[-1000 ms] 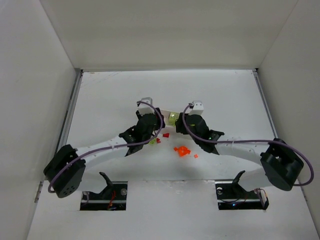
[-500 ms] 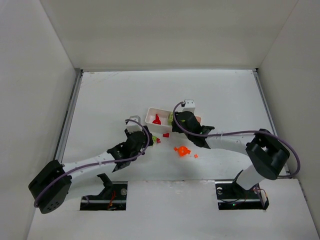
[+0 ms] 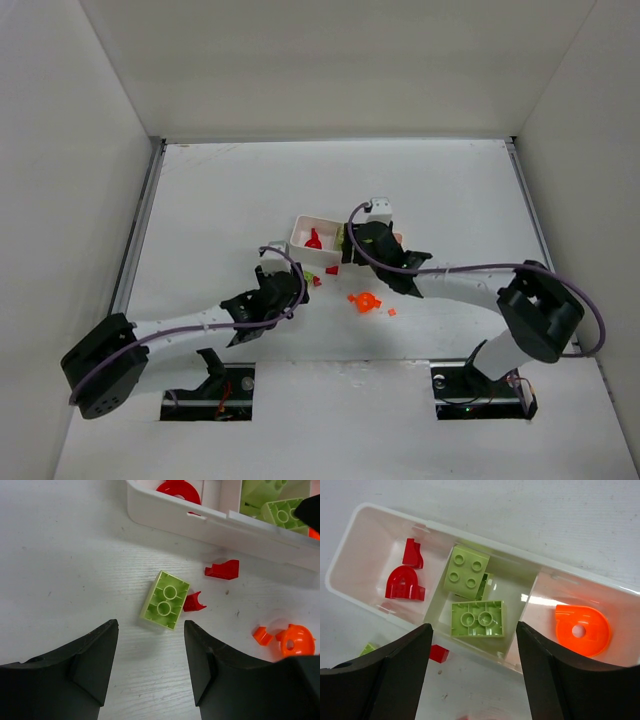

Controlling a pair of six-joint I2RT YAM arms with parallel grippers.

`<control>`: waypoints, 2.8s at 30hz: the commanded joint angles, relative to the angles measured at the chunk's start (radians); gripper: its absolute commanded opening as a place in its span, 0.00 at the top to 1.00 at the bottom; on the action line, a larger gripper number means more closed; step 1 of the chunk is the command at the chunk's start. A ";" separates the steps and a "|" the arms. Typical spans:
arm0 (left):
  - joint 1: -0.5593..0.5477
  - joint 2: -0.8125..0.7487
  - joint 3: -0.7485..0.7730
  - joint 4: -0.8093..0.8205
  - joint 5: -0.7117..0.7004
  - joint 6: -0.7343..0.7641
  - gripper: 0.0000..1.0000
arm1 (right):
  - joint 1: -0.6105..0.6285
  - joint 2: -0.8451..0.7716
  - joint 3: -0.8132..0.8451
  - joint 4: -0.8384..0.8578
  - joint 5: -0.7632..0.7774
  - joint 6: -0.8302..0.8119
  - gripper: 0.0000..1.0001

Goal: Sort the legos into containers by color

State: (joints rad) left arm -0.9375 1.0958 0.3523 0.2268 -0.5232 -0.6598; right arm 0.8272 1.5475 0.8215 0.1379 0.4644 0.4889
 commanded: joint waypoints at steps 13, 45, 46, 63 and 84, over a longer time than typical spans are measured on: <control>0.012 0.222 0.080 0.083 0.002 0.083 0.51 | 0.025 -0.274 -0.179 0.061 0.033 0.011 0.31; 0.064 0.438 0.251 0.097 -0.070 0.000 0.42 | 0.043 -0.247 -0.229 0.149 -0.052 0.014 0.31; 0.064 0.449 0.257 0.097 -0.075 -0.009 0.42 | 0.043 -0.248 -0.232 0.150 -0.052 0.016 0.31; 0.007 0.273 0.203 -0.047 -0.104 -0.014 0.77 | 0.030 -0.312 -0.271 0.169 -0.046 0.033 0.31; 0.004 0.691 0.843 -0.035 0.104 0.226 0.77 | -0.153 -0.534 -0.395 0.129 0.036 0.151 0.71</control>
State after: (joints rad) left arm -0.9466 1.7603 1.1366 0.2047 -0.4316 -0.4927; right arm 0.6708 1.0233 0.4271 0.2409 0.4911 0.6270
